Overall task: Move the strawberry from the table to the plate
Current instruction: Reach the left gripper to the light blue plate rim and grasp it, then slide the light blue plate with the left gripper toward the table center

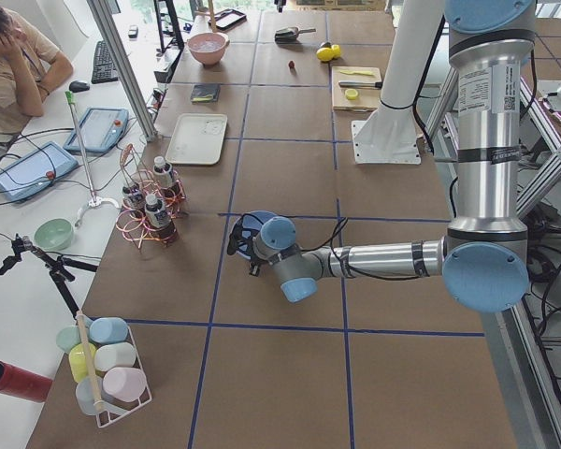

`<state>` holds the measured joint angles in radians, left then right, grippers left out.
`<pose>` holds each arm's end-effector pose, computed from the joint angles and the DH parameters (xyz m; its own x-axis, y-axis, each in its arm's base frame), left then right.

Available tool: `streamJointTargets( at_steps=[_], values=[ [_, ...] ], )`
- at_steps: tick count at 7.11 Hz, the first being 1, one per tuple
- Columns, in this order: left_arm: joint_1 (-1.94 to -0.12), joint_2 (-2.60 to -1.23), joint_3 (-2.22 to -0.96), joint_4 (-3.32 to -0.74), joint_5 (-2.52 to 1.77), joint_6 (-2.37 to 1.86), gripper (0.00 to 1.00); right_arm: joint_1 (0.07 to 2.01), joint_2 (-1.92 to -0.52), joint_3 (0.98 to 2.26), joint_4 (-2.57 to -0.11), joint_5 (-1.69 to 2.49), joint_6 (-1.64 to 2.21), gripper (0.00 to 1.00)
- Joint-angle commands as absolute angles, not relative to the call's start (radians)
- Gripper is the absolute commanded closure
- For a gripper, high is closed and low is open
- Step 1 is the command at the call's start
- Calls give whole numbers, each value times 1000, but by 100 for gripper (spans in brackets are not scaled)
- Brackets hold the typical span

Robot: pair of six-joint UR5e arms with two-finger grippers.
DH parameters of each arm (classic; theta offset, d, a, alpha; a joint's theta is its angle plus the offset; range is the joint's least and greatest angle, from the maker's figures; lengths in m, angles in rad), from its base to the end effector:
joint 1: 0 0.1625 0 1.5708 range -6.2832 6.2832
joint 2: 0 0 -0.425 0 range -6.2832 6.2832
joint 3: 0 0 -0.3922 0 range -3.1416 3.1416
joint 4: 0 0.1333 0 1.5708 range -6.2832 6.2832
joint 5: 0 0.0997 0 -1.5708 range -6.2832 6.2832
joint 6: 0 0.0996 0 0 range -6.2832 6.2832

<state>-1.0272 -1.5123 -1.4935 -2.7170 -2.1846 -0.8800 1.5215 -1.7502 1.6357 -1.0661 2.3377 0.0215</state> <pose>0.1862 -0.4550 0.5987 0.4969 0.1848 -0.8479 0.1696 0.9375 0.3037 0.0428 -0.4359 0.6539 0.7070 -0.2792 0.6498 0.0304 0.9299 0.3665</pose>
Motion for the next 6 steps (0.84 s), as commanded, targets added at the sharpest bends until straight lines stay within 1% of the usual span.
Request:
streamJointTargets(
  at_steps=[1,2,3,5,6],
  values=[
    [-1005,-1621,-1715,-2409,-2217,-978,100,1522,-1753,1637,-1066,2338,21,0],
    [-921,-1709,-1739,-2334,-2177,-1077,100,1522,-1753,1637,-1066,2338,23,0],
    [-799,-1818,-1727,-2307,-2081,-1223,100,1520,-1755,1638,-1066,2338,23,0],
    [-564,-2030,-1646,-2276,-1935,-1438,100,1522,-1755,1638,-1066,2338,21,0],
    [-466,-2087,-1605,-2278,-1843,-1481,100,1522,-1755,1637,-1066,2338,21,0]
  ],
)
